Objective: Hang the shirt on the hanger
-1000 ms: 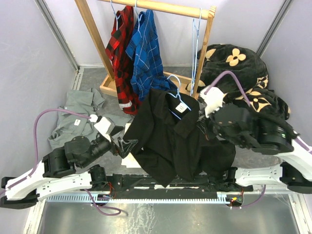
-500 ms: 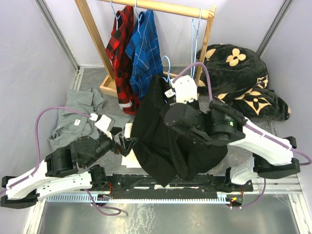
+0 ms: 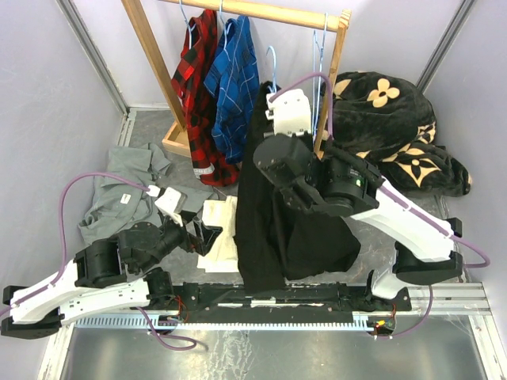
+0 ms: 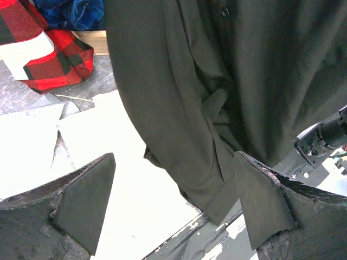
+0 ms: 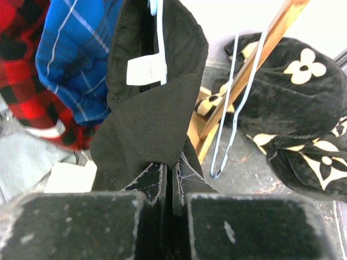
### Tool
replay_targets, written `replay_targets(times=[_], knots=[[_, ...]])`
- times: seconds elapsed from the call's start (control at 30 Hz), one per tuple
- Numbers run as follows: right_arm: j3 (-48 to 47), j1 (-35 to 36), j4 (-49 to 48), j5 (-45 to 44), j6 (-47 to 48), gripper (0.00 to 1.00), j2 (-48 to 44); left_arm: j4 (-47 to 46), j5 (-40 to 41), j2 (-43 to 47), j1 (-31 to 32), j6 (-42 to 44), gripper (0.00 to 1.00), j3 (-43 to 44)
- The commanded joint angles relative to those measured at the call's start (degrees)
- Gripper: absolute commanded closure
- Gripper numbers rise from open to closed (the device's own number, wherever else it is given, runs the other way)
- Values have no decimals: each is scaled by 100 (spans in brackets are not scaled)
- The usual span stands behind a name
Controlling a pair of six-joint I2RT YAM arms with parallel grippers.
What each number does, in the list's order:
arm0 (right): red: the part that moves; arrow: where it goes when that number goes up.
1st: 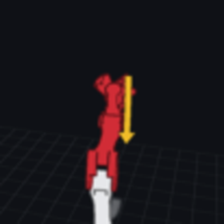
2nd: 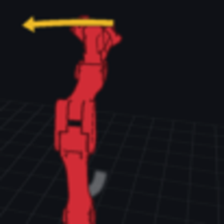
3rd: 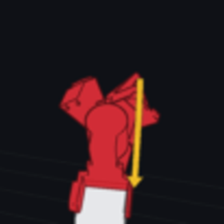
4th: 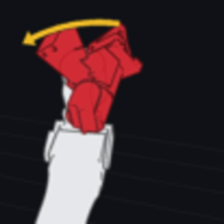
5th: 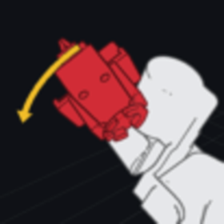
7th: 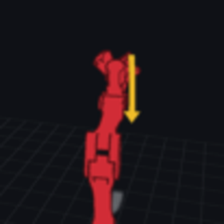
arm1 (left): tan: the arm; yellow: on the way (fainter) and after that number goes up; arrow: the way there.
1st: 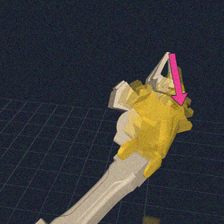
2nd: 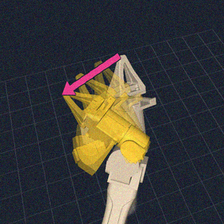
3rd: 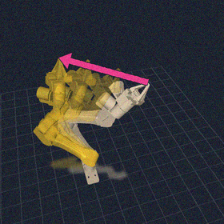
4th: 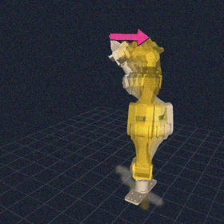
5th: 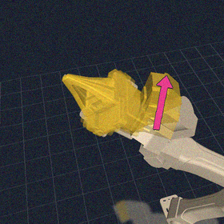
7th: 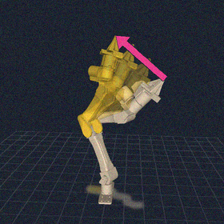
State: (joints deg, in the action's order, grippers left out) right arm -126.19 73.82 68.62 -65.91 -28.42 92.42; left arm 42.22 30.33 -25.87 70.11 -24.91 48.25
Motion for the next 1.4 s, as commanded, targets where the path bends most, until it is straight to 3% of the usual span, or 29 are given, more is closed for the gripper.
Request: replay_targets(times=[0.0, 0.3, 0.73, 1.0, 1.37], knots=[[-289, -483, -1906, -97, 1380, 100, 92, -52, 189, 67, 5, -394, 5, -65], [-1237, -1455, -2884, 797, 2277, 100, 1051, -135, 88, -43, 3, -408, 6, -241], [-1977, -2233, -3144, 1064, 2031, 100, 1818, -147, 219, 136, 2, -445, 6, -324], [-1826, -2556, -2784, 1364, 1528, 100, 1950, -152, 219, 96, 3, -445, 6, -325], [-417, -2566, -3100, 1794, 1168, 98, 1308, -152, 237, 37, 3, -453, 6, -342]])
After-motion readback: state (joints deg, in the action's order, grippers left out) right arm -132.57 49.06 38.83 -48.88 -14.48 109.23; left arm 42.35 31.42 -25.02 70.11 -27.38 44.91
